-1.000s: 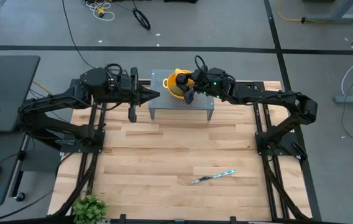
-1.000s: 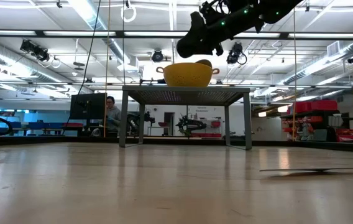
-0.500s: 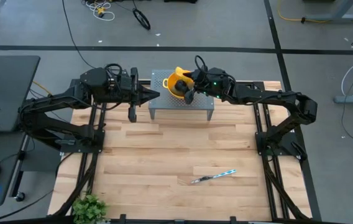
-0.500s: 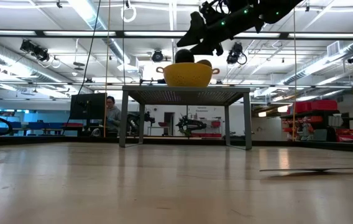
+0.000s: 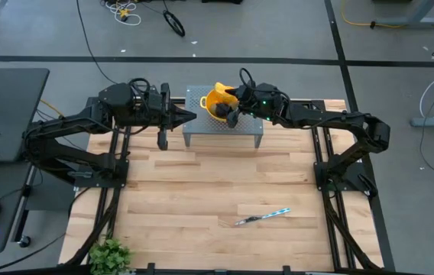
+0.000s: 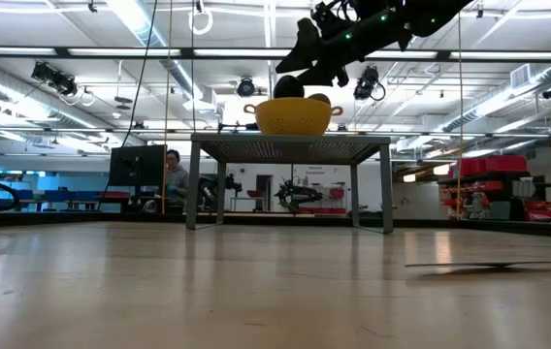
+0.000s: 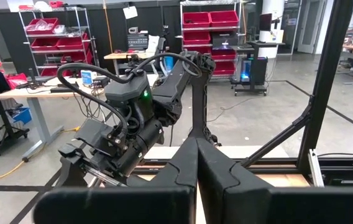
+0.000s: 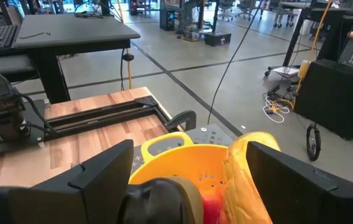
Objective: Pick & Place Fruit
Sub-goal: Put the black plum into the yellow strainer bowl on the shelf, then put the blue patterned knife on the shelf to the right of the yellow strainer bowl
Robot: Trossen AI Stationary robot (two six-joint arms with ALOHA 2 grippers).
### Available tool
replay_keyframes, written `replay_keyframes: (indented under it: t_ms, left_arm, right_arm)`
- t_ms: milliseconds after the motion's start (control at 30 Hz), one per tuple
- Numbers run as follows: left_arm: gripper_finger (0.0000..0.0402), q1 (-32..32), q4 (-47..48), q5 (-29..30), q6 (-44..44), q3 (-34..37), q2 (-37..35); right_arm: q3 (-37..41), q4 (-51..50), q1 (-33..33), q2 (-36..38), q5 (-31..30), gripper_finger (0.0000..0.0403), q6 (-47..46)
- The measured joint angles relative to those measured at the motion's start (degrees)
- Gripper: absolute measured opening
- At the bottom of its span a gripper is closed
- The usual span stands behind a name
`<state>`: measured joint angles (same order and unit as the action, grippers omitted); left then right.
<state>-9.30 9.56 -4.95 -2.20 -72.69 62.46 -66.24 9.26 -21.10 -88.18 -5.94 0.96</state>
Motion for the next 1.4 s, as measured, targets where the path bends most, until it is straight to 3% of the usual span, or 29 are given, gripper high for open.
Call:
replay_keyframes:
  t_ms: [800, 1400]
  left_arm:
    - [0.0004, 0.02, 0.0, 0.88, -0.17, -0.01, 0.01]
    - [0.0003, 0.02, -0.02, 1.34, 0.0, 0.0, 0.02]
  right_arm:
    - [0.0, -1.86, 1.36, 12.88, 0.11, 0.0324, 2.99]
    - [0.0, -3.55, 5.22, 14.55, 0.16, 0.0311, 3.14]
